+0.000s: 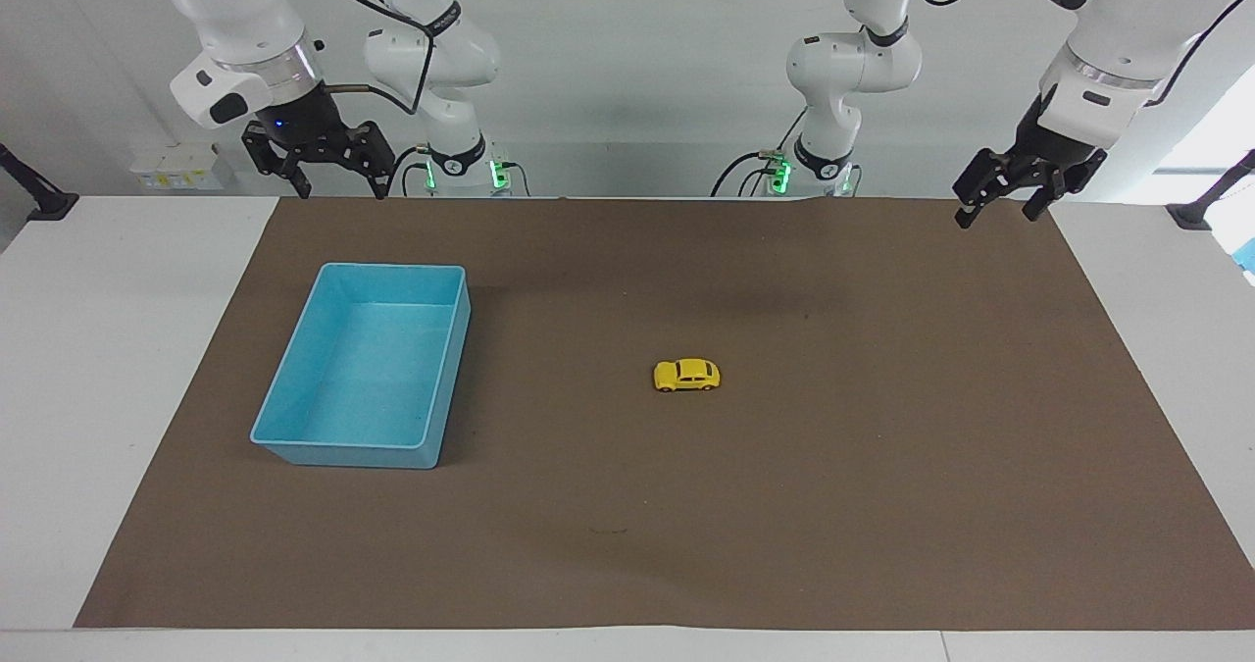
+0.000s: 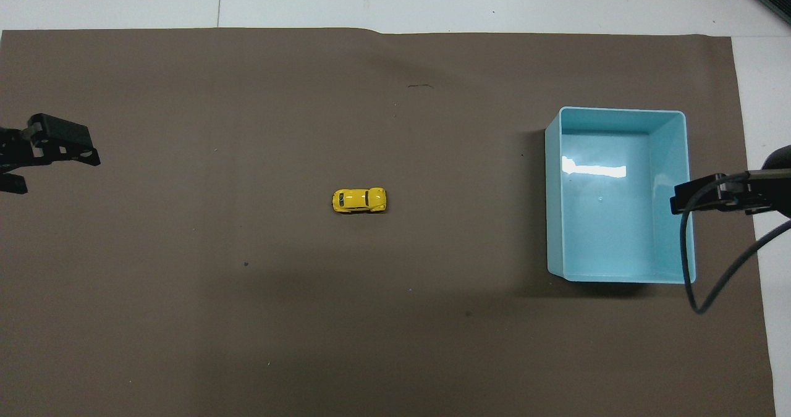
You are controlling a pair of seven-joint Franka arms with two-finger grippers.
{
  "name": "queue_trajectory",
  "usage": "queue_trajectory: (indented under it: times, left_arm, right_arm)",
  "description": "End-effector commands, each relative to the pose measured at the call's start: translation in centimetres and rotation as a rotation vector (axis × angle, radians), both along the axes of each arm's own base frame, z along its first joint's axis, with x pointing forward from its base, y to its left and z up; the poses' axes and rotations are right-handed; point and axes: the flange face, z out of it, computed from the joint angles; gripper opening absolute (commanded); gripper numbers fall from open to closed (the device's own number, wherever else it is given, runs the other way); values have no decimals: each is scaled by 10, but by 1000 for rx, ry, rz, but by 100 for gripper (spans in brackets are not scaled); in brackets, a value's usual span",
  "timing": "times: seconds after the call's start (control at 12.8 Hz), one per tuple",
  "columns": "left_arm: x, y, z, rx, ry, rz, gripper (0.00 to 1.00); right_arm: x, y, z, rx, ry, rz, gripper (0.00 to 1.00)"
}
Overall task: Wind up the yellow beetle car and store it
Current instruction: 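Move the left gripper toward the yellow beetle car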
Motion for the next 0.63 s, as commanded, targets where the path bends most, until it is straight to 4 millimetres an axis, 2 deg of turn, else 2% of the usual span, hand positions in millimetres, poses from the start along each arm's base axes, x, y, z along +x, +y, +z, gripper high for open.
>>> queue_trajectory:
  times: [0.0,0.31,0.55]
  left_arm:
    - [3,-23,-12,-17,11,165,100]
    - [6,-49,-34,-35,10,413,100]
    - [5,-60,-36,-38,14,439,100]
  right_arm:
    - [1,-1,1,14,-5,-17,100]
    - [1,-1,1,14,-5,-17,100]
    - [1,-1,1,14,-5,-17,100]
